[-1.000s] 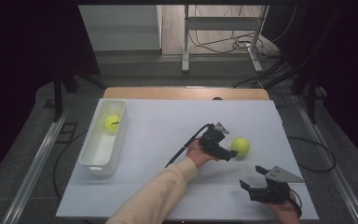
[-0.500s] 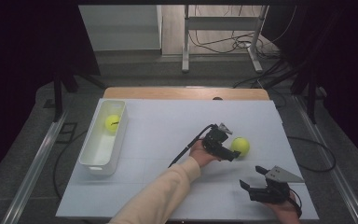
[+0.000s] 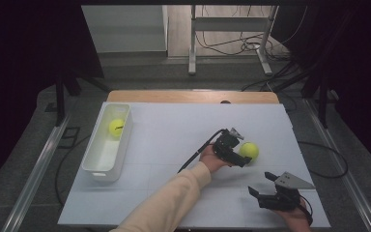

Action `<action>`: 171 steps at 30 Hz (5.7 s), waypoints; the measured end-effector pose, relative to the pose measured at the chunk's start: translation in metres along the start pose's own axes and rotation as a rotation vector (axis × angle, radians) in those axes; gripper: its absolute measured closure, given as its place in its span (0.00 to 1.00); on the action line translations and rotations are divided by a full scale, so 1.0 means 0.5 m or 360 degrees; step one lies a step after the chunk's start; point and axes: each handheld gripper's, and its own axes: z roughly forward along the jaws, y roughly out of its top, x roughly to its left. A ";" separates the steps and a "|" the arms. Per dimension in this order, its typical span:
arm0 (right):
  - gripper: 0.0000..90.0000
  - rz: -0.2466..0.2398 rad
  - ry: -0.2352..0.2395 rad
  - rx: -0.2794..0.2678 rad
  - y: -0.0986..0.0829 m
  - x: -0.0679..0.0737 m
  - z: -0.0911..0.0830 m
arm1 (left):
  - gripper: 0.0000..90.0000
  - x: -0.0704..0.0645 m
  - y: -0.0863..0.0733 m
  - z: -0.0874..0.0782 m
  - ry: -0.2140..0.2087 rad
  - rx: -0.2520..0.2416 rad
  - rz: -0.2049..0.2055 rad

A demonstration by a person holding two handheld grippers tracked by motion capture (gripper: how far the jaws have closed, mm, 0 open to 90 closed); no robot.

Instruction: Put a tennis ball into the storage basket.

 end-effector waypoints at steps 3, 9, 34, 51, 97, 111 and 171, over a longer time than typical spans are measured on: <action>0.17 0.0000 0.0002 0.0001 0.000 0.000 0.001 | 0.15 0.002 0.001 0.007 -0.0001 0.0000 0.0006; 0.17 0.0003 0.0002 -0.0002 0.000 -0.001 0.000 | 0.15 0.002 0.005 0.017 0.0014 -0.0002 0.0023; 0.17 0.0015 0.0008 0.0006 -0.003 -0.005 -0.001 | 0.19 0.014 0.022 0.069 0.0004 0.0020 0.0001; 0.17 0.0014 0.0002 0.0004 -0.003 -0.006 -0.002 | 0.30 0.011 0.026 0.068 0.0004 0.0040 0.0020; 0.17 0.0005 -0.0014 0.0006 -0.002 -0.004 -0.003 | 0.30 0.011 0.009 -0.054 0.0002 -0.0079 0.0056; 0.17 0.0003 -0.0015 0.0011 -0.002 -0.003 -0.002 | 0.30 0.010 -0.010 -0.104 0.0036 -0.0106 0.0079; 0.17 -0.0007 -0.0027 0.0005 -0.002 -0.001 -0.003 | 0.30 0.040 -0.089 -0.250 0.0097 -0.0263 -0.0024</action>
